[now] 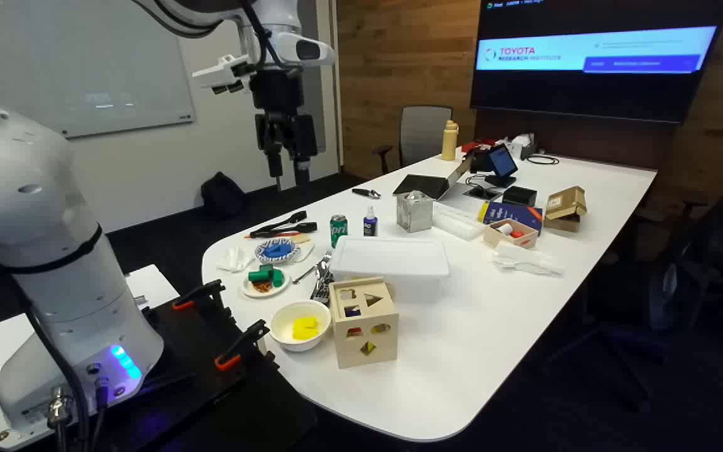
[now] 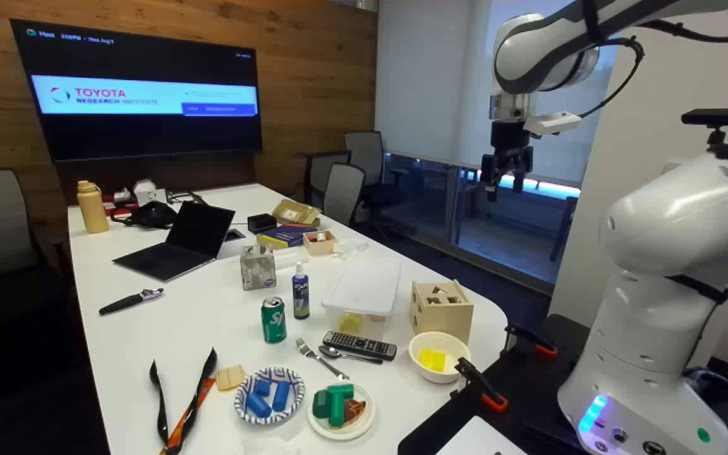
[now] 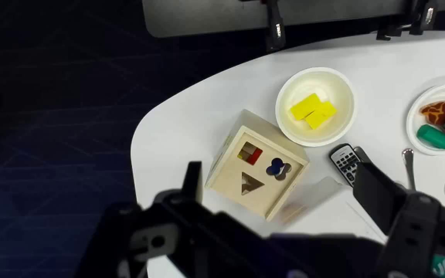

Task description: Slide open the lid on the shape sorting box

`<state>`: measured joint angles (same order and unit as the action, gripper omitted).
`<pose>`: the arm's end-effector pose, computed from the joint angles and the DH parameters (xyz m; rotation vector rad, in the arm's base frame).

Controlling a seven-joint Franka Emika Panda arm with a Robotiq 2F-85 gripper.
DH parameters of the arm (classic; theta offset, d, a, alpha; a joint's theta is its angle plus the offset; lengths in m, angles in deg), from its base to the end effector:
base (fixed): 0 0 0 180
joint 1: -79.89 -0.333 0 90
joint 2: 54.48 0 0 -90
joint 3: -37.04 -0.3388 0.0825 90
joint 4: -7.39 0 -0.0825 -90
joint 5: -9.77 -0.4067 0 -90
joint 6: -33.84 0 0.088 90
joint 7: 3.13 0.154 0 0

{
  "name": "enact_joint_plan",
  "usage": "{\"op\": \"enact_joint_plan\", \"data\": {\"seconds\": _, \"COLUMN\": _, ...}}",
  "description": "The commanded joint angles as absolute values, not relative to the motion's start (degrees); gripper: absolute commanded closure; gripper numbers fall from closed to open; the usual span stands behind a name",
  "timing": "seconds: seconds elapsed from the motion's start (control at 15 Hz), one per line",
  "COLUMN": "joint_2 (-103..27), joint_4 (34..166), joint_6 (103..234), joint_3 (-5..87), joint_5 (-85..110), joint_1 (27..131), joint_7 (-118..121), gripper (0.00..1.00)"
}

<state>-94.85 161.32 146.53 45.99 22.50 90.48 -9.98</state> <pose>0.3117 -0.1301 0.4000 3.0402 -0.1459 -0.0578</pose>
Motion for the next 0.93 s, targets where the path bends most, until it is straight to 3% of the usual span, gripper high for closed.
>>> {"op": "enact_joint_plan", "data": {"seconds": 0.0, "joint_2": -94.9, "joint_4": 161.2, "joint_6": 146.4, "joint_3": 46.1, "joint_5": 22.5, "joint_1": 90.3, "joint_7": -9.9, "gripper": 0.0}}
{"op": "enact_joint_plan", "data": {"seconds": 0.4, "joint_2": -89.8, "joint_4": 165.9, "joint_6": 157.1, "joint_3": 41.9, "joint_5": 19.9, "joint_1": 92.9, "joint_7": 10.9, "gripper": 0.0}}
{"op": "enact_joint_plan", "data": {"seconds": 0.87, "joint_2": -76.6, "joint_4": 167.1, "joint_6": 179.7, "joint_3": 35.1, "joint_5": 18.3, "joint_1": 96.3, "joint_7": 34.8, "gripper": 0.0}}
